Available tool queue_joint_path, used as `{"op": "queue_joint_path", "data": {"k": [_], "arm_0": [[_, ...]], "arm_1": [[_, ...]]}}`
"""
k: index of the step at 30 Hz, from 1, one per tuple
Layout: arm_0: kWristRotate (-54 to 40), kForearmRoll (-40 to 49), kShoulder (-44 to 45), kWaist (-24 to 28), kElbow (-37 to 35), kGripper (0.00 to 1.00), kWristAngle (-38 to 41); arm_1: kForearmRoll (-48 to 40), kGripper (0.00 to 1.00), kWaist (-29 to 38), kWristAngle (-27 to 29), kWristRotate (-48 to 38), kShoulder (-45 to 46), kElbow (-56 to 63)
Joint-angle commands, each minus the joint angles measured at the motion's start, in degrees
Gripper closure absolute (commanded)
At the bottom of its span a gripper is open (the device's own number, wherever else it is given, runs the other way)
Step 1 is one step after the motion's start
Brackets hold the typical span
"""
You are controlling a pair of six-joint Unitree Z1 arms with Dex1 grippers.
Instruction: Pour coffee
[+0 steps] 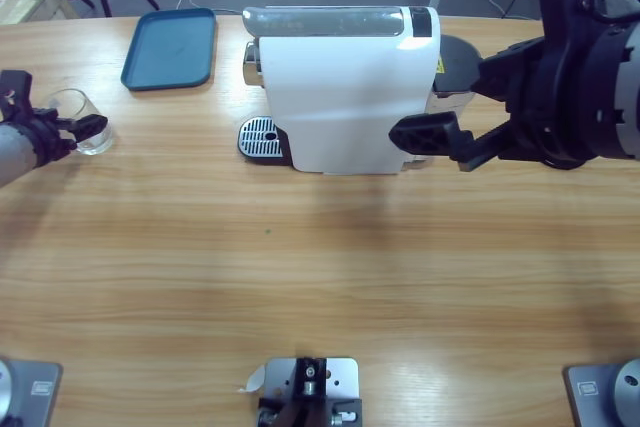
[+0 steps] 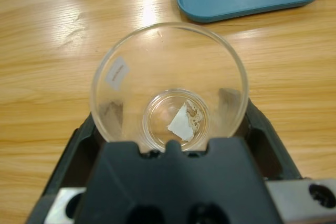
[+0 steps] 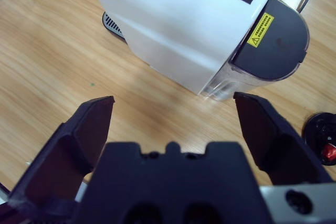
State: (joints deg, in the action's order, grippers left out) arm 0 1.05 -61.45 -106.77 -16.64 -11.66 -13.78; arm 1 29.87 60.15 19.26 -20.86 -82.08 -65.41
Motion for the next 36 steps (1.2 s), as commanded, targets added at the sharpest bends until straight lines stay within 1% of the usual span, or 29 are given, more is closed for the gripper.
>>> {"op": "queue_joint_path", "data": {"k": [1, 3, 6, 7, 8, 9, 11, 13, 15, 16, 17, 20, 23, 26, 30, 34, 36], "arm_0": [[-1.9, -1.25, 2.55, 0.71, 2.61, 1.0, 6.09], [-2.88, -0.27, 7.19, 0.73, 2.57, 1.0, 10.52], [-6.86, 5.36, 14.31, 0.7, 1.52, 1.0, 20.3], [-7.98, 7.19, 16.26, 0.1, 0.94, 1.0, 24.2], [-9.88, 10.55, 18.28, -1.59, -0.31, 1.0, 26.98], [-10.95, 15.63, 20.32, -3.31, -2.32, 1.0, 29.03], [-13.22, 27.42, 23.77, -7.07, -7.87, 1.0, 30.42], [-17.49, 42.45, 26.83, -9.13, -16.04, 1.0, 31.65], [-22.82, 54.56, 27.12, -9.2, -23.69, 1.0, 32.67], [-25.61, 58.67, 26.32, -9.04, -26.73, 1.0, 32.67], [-27.86, 60.64, 24.87, -8.57, -28.81, 1.0, 32.65], [-32.36, 60.48, 17.33, -8.15, -32.23, 1.0, 32.39], [-32.41, 55.26, 11.67, -8.15, -33.08, 1.0, 33.36], [-32.27, 51.03, 5.94, -8.55, -33.52, 1.0, 37.52], [-32.27, 47.3, 2.9, -9.17, -33.43, 1.0, 40.39], [-31.99, 42.17, -0.58, -9.52, -33.55, 1.0, 43.43], [-31.59, 40.64, -2.34, -11.31, -34.31, 1.0, 43.92]], "arm_1": [[-0.3, 0.0, 0.49, -0.32, -0.76, -0.92, 0.48], [1.96, 0.0, 0.49, 0.36, -0.76, -0.73, -0.33], [5.6, 0.0, 0.49, 2.28, -0.08, 0.61, -1.1], [6.31, 0.0, 0.49, 2.31, 0.12, 1.63, -0.75], [6.52, 0.0, 0.49, 2.47, 0.38, 3.1, 0.04], [6.67, 0.0, 0.49, 2.66, 0.54, 4.72, 0.87], [8.05, 0.0, 0.49, 3.07, 0.75, 7.88, 2.15], [9.86, 0.0, 0.49, 3.67, 1.0, 11.31, 3.78], [11.65, 0.0, 0.49, 5.12, 1.0, 15.44, 6.3], [12.09, 0.0, 0.49, 5.6, 1.0, 17.31, 7.58], [12.23, 0.0, 0.49, 6.02, 0.94, 18.92, 8.86], [12.33, 0.0, 0.49, 6.23, 0.61, 21.53, 11.55], [12.98, 0.0, 0.49, 6.23, 0.47, 21.96, 12.24], [14.3, 0.0, 0.49, 6.18, 0.47, 21.89, 12.2], [17.64, 0.0, 0.47, 6.06, 0.47, 22.14, 11.73], [18.06, 0.0, 0.24, 6.06, 0.47, 21.19, 10.85], [17.96, 0.0, 0.23, 6.06, 0.47, 20.19, 10.5]]}}
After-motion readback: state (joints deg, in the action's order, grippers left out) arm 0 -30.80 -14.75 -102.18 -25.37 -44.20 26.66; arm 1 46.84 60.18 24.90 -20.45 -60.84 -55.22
